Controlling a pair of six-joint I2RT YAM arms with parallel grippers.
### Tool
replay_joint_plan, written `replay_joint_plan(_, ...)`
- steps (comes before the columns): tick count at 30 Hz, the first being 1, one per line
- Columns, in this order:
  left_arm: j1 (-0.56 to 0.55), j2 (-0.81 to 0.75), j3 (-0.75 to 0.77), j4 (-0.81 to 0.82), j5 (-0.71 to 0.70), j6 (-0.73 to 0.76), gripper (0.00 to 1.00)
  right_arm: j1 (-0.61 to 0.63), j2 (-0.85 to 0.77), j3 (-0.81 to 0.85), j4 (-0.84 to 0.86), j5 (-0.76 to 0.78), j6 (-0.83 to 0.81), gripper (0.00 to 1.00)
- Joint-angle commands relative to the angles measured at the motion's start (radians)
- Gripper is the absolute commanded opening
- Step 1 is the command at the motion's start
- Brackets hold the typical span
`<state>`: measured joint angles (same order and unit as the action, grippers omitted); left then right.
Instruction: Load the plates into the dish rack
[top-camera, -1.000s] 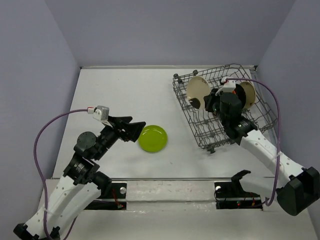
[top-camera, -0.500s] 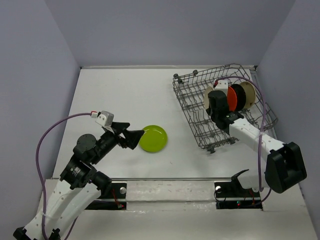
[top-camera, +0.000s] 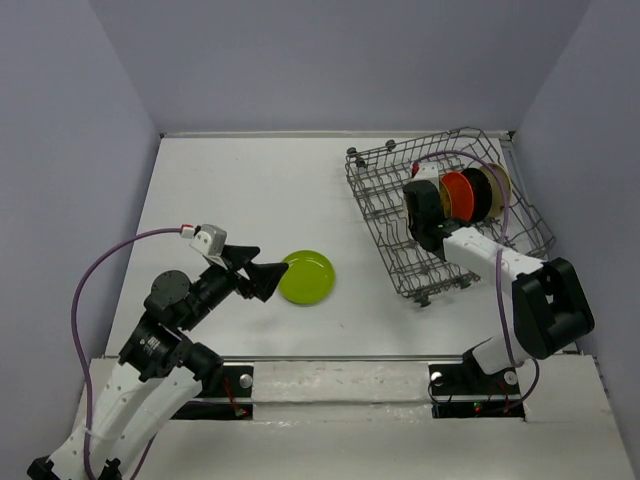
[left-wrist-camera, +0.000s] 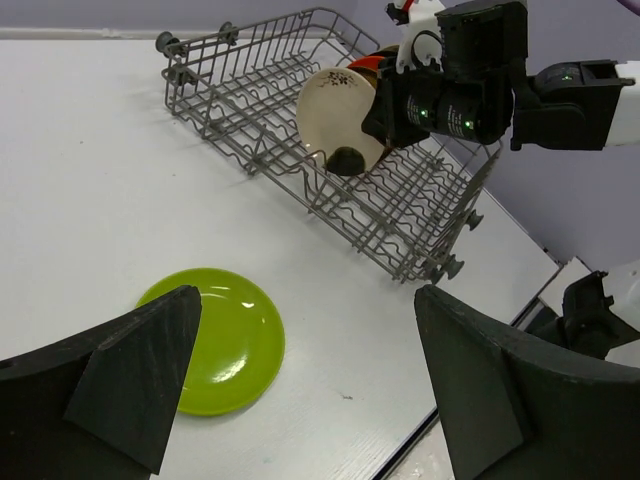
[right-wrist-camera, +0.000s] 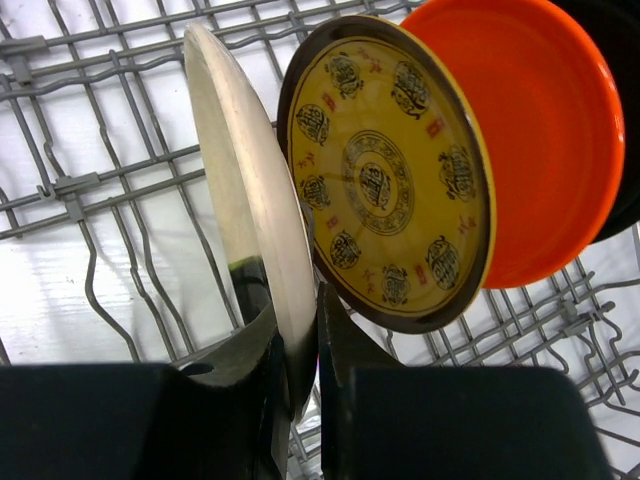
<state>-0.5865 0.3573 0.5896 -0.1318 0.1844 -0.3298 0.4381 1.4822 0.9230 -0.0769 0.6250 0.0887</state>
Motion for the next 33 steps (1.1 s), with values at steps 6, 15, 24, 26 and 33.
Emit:
replay_joint_plan(6,0.053,0.032,-0.008,0.035,0.044,0.020,0.99,-0.016,0.056,0.005,0.190,-0.050,-0.113,0.20)
replay_joint_plan(15,0.090,0.124,-0.002,0.031,0.049,0.014,0.99,-0.025,0.055,-0.009,0.207,-0.045,-0.058,0.42)
replay_joint_plan(24,0.091,0.226,0.016,-0.003,-0.028,0.002,0.99,-0.025,-0.052,-0.032,0.154,-0.071,0.034,0.57)
replay_joint_plan(26,0.090,0.270,0.021,-0.015,-0.037,-0.012,0.99,-0.025,-0.092,-0.027,0.128,-0.093,0.052,0.62)
replay_joint_plan(33,0.091,0.353,-0.023,0.012,-0.048,-0.146,0.99,-0.025,-0.197,-0.032,0.080,-0.146,0.094,0.67)
